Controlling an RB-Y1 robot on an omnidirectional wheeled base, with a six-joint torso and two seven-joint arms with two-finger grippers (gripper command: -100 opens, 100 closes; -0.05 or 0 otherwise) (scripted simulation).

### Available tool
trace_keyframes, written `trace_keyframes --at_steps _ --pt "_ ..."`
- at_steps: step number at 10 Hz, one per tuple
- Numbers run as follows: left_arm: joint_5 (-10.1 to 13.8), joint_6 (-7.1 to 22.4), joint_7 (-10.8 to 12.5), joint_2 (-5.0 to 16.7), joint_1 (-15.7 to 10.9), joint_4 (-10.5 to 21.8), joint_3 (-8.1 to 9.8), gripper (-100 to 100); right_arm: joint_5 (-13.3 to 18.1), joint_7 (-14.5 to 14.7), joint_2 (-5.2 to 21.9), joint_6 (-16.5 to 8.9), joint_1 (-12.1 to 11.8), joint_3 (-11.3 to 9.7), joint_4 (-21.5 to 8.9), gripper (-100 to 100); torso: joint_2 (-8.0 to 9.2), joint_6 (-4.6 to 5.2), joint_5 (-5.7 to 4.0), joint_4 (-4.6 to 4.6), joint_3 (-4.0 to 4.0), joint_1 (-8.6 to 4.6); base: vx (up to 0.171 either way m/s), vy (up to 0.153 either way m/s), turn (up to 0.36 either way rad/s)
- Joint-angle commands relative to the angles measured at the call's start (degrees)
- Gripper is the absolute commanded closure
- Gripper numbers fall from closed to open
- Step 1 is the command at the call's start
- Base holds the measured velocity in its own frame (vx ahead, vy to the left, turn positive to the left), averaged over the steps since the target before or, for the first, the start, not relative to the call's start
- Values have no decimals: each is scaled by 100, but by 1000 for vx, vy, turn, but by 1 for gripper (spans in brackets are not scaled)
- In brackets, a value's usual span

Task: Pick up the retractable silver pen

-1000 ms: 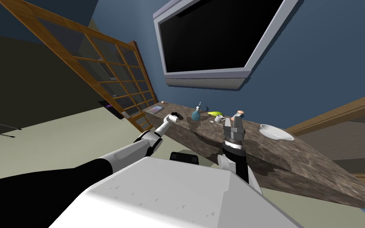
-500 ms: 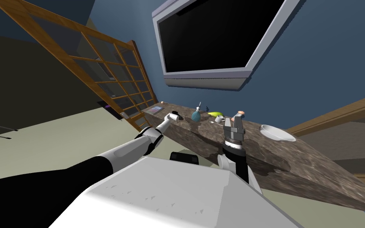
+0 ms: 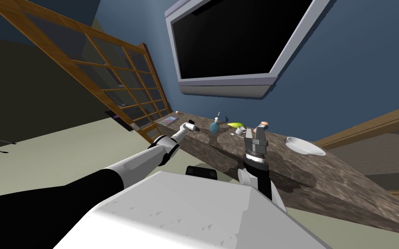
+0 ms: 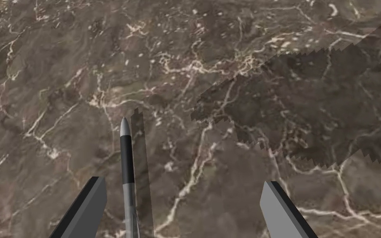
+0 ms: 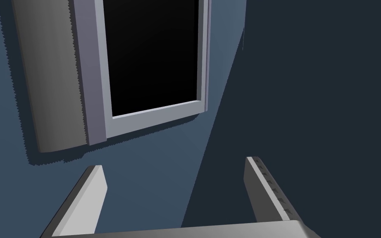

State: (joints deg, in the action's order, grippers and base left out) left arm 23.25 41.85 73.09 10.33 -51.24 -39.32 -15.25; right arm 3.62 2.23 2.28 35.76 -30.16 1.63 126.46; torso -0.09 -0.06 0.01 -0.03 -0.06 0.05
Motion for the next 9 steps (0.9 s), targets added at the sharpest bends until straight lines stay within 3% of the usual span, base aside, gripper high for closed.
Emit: trace_keyframes --at_steps 1,2,4,9 --pt "157 139 166 14 -235 286 -43 -100 0 0 0 0 0 0 0 0 0 0 0 0 0 0 38 6 -14" --pt "157 139 166 14 -235 418 -43 -100 0 0 0 0 0 0 0 0 -4 1 0 0 -2 -1 34 8 -8" --pt "384 382 434 49 -566 903 -113 -100 0 0 0 0 0 0 0 0 -4 0 0 -1 -2 3 47 21 -15" --pt "646 646 725 95 -929 1534 -190 -100 0 0 0 0 0 0 0 0 -3 0 1 -1 -2 3 37 15 -10"
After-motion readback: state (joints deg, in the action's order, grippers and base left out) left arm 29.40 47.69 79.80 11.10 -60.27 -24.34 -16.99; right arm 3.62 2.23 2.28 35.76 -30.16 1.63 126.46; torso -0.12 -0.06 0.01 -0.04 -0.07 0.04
